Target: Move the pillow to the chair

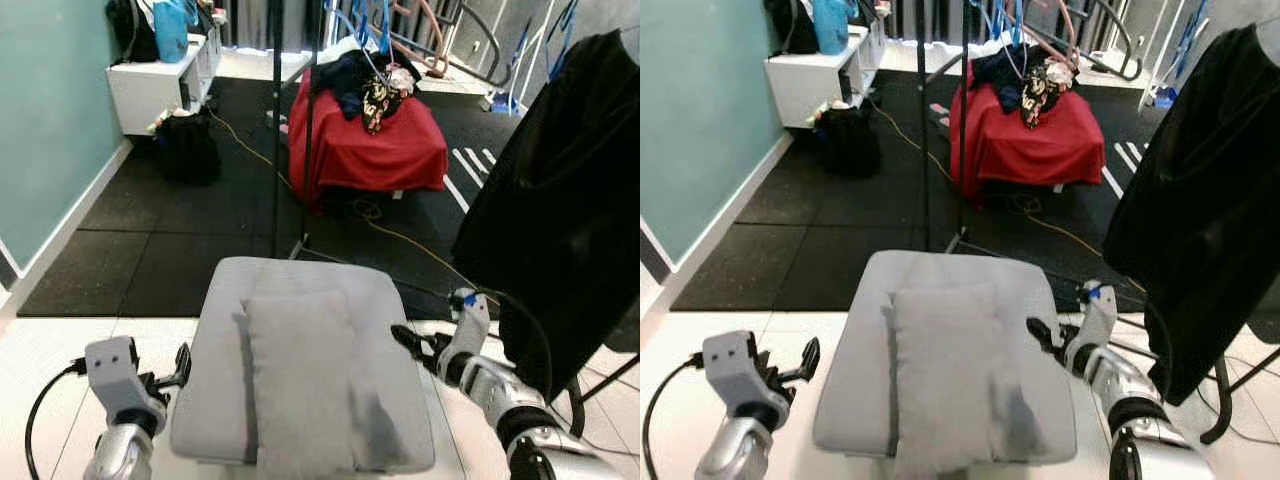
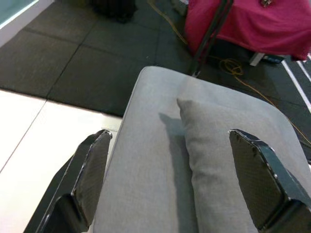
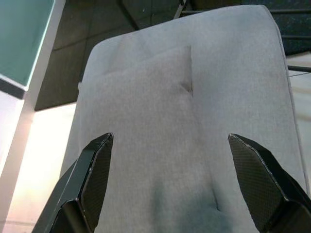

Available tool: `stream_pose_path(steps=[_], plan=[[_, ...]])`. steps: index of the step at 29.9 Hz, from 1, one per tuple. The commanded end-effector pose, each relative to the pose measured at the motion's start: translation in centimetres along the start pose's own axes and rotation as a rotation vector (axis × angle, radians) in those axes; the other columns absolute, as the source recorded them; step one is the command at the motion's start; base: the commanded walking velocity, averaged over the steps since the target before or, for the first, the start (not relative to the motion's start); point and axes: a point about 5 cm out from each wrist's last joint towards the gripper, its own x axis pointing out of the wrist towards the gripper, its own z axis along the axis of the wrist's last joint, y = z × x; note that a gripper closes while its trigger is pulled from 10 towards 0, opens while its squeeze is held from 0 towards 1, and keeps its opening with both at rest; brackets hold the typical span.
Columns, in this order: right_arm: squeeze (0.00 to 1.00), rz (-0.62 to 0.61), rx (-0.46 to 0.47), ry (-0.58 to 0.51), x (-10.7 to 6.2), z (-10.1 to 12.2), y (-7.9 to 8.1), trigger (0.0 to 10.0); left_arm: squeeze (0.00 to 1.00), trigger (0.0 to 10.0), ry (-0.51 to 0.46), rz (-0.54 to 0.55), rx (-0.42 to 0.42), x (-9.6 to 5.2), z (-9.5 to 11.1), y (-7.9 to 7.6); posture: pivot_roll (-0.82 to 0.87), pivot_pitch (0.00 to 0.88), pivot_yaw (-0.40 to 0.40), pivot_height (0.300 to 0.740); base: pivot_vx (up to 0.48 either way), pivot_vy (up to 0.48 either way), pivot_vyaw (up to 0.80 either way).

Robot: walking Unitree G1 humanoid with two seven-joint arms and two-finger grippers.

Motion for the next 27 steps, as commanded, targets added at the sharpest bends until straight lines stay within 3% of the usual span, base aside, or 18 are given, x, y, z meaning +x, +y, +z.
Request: stream_pose_path(steps=[1,8,9,10,17,19,20,21,22,27], plan=[[0.0,-0.034,0.069,-0.006,-0.2,0.4,-0.5,10.0,0.0,10.0,-0.017,-0.046,0.023,0.5,1.0,-0.4,-0.1,0.044,-0.085,0.615,0.0,0.0,0.0],[0.0,-0.056,0.16,-0.02,-0.1,0.7,-0.5,10.0,0.0,10.0,-0.062,-0.094,0.041,1.1,2.9,-1.0,-0.09,0.054,-0.076,0.59,0.0,0.0,0.0],[0.31,-0.055,0.169,-0.022,0.0,0.7,-0.4,10.0,0.0,10.0,-0.068,-0.099,0.047,1.2,3.3,-1.1,-0.09,0.055,-0.074,0.585,0.0,0.0,0.0],[1.0,-0.052,0.172,-0.025,0.0,0.7,-0.3,10.0,0.0,10.0,-0.075,-0.102,0.051,1.3,3.6,-1.1,-0.08,0.057,-0.072,0.58,0.0,0.0,0.0],[1.0,-0.09,0.168,-0.031,0.2,0.9,-0.3,10.0,0.0,10.0,-0.094,-0.113,0.073,1.3,4.8,-1.0,-0.06,0.06,-0.06,0.555,0.0,0.0,0.0],[0.95,-0.103,0.164,-0.036,0.2,1.0,-0.4,10.0,0.0,10.0,-0.099,-0.115,0.084,1.2,5.1,-0.9,-0.06,0.061,-0.058,0.55,0.0,0.0,0.0],[0.37,-0.119,0.156,-0.038,0.1,1.1,-0.5,10.0,0.0,10.0,-0.102,-0.113,0.098,1.2,5.3,-0.7,-0.06,0.062,-0.054,0.545,0.0,0.0,0.0],[0.37,-0.119,0.156,-0.038,0.1,1.1,-0.5,10.0,0.0,10.0,-0.102,-0.113,0.098,1.2,5.3,-0.7,-0.06,0.062,-0.054,0.545,0.0,0.0,0.0],[0.0,-0.136,0.162,-0.046,0.1,1.2,-0.6,10.0,0.0,10.0,-0.105,-0.112,0.109,1.0,5.7,-0.5,-0.04,0.065,-0.048,0.54,0.0,0.0,0.0],[0.0,-0.17,0.181,-0.048,0.1,1.0,-0.8,10.0,0.0,10.0,-0.111,-0.111,0.133,0.6,6.7,0.2,-0.02,0.067,-0.035,0.525,0.0,0.0,0.0]])
